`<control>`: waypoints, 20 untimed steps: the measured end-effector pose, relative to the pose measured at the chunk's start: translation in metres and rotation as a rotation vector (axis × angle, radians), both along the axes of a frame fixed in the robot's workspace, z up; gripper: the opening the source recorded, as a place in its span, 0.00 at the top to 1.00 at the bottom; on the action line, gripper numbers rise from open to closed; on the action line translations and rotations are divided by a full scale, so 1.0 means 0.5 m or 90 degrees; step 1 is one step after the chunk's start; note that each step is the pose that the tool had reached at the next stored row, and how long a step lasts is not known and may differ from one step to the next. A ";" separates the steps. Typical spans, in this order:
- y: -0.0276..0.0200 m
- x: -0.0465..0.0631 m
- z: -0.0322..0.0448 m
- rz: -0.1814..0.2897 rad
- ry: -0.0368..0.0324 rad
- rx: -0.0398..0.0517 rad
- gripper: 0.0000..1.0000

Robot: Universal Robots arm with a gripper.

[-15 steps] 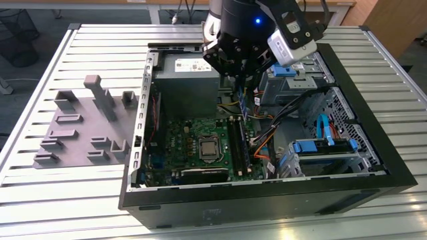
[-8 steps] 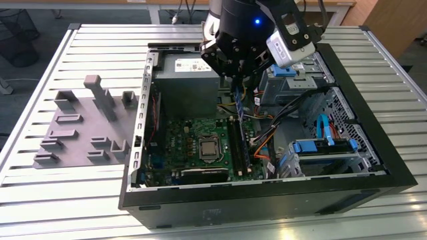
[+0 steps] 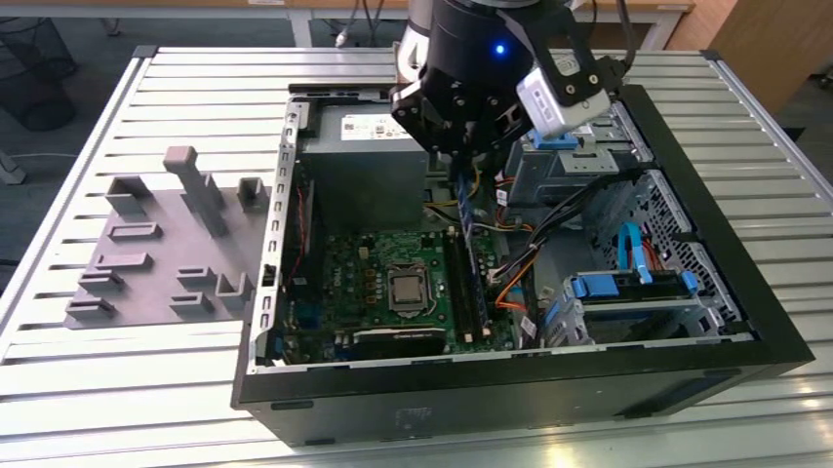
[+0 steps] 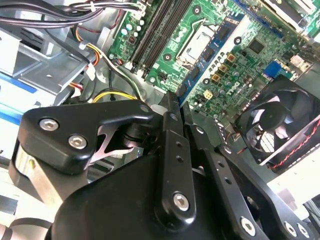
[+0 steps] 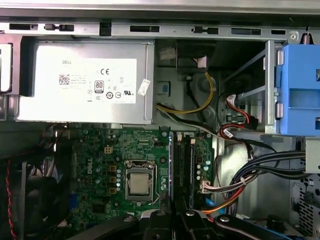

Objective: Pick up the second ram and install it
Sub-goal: 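Insert the second ram into the second slot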

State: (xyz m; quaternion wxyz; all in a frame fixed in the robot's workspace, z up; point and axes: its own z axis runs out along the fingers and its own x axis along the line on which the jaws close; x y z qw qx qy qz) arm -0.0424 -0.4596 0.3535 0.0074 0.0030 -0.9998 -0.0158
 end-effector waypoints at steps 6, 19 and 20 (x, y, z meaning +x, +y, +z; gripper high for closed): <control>0.0000 0.000 -0.022 -0.002 0.0002 0.0000 0.86; 0.0000 0.002 -0.057 -0.002 0.0002 -0.0002 0.86; 0.0000 0.002 -0.057 -0.002 0.0001 -0.0002 0.86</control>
